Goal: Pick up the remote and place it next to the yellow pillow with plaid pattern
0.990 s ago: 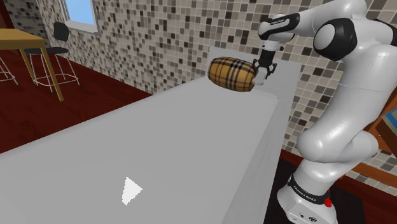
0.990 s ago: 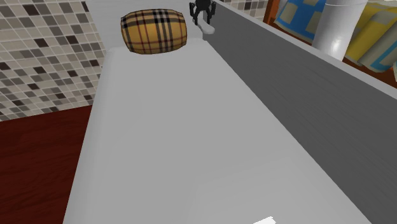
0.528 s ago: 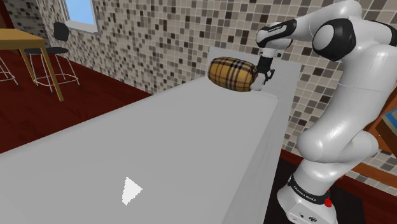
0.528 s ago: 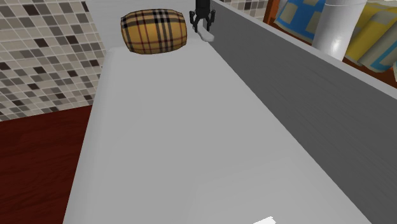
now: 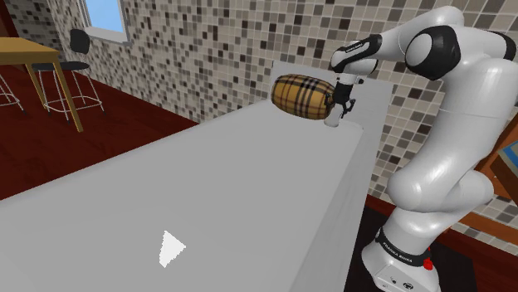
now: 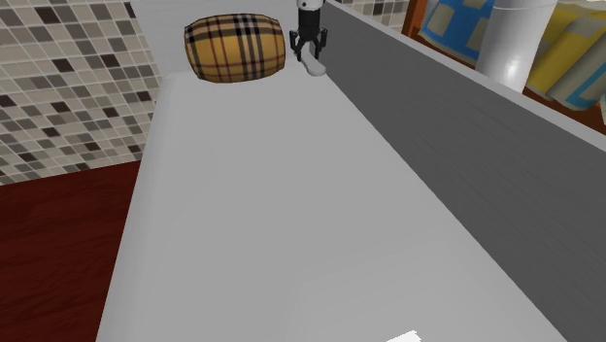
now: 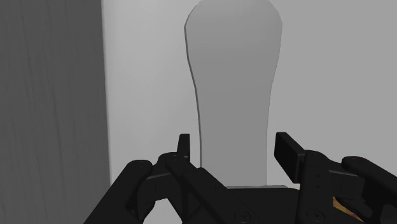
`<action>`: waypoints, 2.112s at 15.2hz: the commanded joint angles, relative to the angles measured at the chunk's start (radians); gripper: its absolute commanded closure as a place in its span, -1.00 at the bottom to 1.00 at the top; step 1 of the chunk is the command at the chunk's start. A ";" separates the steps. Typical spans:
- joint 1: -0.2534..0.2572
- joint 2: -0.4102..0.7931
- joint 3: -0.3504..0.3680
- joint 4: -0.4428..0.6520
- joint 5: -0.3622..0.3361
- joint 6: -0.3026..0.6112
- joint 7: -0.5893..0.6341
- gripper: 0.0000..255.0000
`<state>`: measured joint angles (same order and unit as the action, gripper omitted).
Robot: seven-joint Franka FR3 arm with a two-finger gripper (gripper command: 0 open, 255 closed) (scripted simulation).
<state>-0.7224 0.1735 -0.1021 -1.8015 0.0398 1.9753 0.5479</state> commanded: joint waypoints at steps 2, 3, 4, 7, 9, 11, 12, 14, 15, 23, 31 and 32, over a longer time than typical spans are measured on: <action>0.000 0.005 0.000 -0.030 0.001 0.037 -0.001 1.00; 0.000 0.009 0.001 -0.039 0.002 0.049 -0.002 1.00; 0.000 0.013 0.001 -0.047 0.003 0.062 -0.002 1.00; 0.000 0.027 0.001 -0.071 0.005 0.098 -0.004 1.00; 0.000 0.036 0.002 -0.086 0.006 0.123 -0.006 1.00; -0.001 0.047 0.002 -0.100 0.008 0.147 -0.007 1.00; -0.001 0.052 0.002 -0.106 0.009 0.159 -0.008 1.00; -0.001 0.064 0.003 -0.118 0.011 0.183 -0.009 1.00; -0.001 0.070 0.003 -0.124 0.012 0.195 -0.010 1.00; -0.002 0.093 0.004 -0.143 0.016 0.237 -0.013 1.00; -0.002 0.093 0.004 -0.143 0.016 0.237 -0.013 -1.00; -0.002 0.093 0.004 -0.143 0.016 0.237 -0.013 -1.00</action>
<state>-0.7243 0.2666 -0.0978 -1.9448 0.0558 2.2119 0.5346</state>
